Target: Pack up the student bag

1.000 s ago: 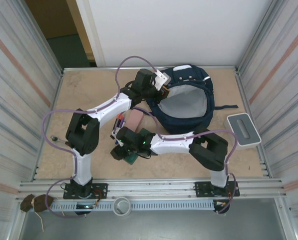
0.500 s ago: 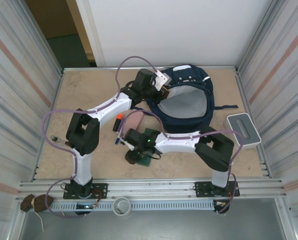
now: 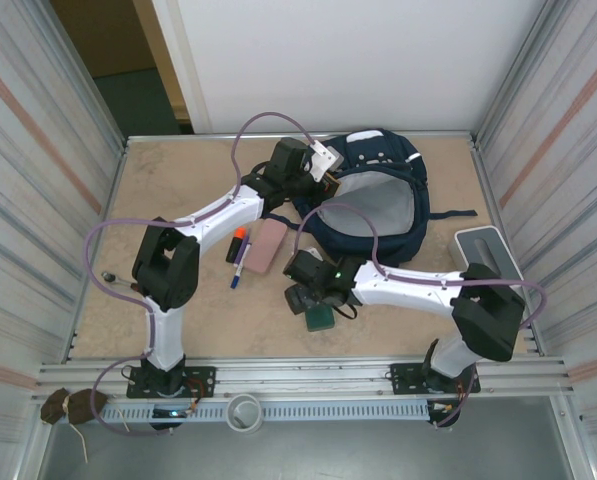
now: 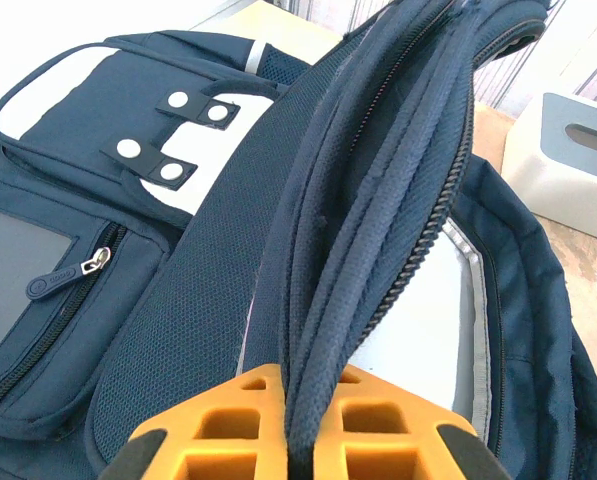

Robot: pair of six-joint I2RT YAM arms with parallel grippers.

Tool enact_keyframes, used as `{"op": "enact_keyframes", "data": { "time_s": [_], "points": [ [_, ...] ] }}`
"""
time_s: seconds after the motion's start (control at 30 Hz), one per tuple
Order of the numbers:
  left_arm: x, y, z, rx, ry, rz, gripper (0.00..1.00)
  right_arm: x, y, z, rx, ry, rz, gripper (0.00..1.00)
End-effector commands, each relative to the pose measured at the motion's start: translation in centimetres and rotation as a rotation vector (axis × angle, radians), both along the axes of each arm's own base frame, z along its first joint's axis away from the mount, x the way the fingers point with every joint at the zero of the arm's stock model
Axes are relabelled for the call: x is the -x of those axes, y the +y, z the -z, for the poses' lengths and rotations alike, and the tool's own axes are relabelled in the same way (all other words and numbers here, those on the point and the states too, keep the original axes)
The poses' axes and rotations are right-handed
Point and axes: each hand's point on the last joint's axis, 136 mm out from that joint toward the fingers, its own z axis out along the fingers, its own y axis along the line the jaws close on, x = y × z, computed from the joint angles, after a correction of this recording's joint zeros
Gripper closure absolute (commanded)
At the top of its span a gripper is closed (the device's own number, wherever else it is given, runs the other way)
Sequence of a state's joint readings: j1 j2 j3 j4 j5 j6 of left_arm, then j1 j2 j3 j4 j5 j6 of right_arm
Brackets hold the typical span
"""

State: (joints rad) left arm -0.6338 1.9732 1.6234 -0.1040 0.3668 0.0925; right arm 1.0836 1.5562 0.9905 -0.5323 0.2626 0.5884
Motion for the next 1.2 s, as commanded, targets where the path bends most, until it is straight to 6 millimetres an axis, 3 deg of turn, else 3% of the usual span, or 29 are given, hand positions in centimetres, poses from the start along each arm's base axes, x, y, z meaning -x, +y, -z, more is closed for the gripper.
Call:
{"op": "enact_keyframes", "data": {
  "time_s": [0.0, 0.2, 0.37, 0.53, 0.6, 0.73, 0.87, 1.03, 1.17],
  "points": [
    [0.0, 0.2, -1.2, 0.020, -0.009, 0.000, 1.00, -1.0, -1.5, 1.5, 0.051, -0.020, 0.150, 0.05],
    [0.1, 0.1, -1.2, 0.021, -0.006, 0.005, 1.00, -0.4, -0.9, 4.6, 0.045, 0.042, 0.178, 0.07],
    [0.2, 0.0, -1.7, 0.035, -0.011, 0.010, 1.00, -0.3, -1.0, 5.8, 0.047, 0.051, 0.200, 0.29],
    [0.0, -0.1, -3.5, 0.062, -0.037, 0.011, 1.00, -0.5, -1.3, 3.2, -0.011, 0.023, 0.163, 0.55],
    [0.2, -0.4, -4.4, 0.080, -0.043, 0.023, 1.00, -0.5, -1.5, 1.3, -0.062, 0.021, 0.151, 0.60],
    [0.1, -0.8, -6.8, 0.120, -0.059, 0.042, 1.00, -0.9, -3.1, -3.7, -0.223, 0.007, 0.164, 0.61],
    [0.2, -0.9, -9.1, 0.190, -0.048, 0.072, 1.00, -2.4, -5.9, -7.1, -0.399, 0.046, 0.217, 0.61],
    [0.8, -1.2, -11.5, 0.274, -0.033, 0.133, 1.00, -6.4, -10.7, -9.4, -0.534, 0.089, 0.331, 0.60],
    [0.7, -1.4, -12.2, 0.306, -0.014, 0.151, 1.00, -10.3, -13.0, -9.6, -0.620, 0.130, 0.437, 0.60]
  ]
}}
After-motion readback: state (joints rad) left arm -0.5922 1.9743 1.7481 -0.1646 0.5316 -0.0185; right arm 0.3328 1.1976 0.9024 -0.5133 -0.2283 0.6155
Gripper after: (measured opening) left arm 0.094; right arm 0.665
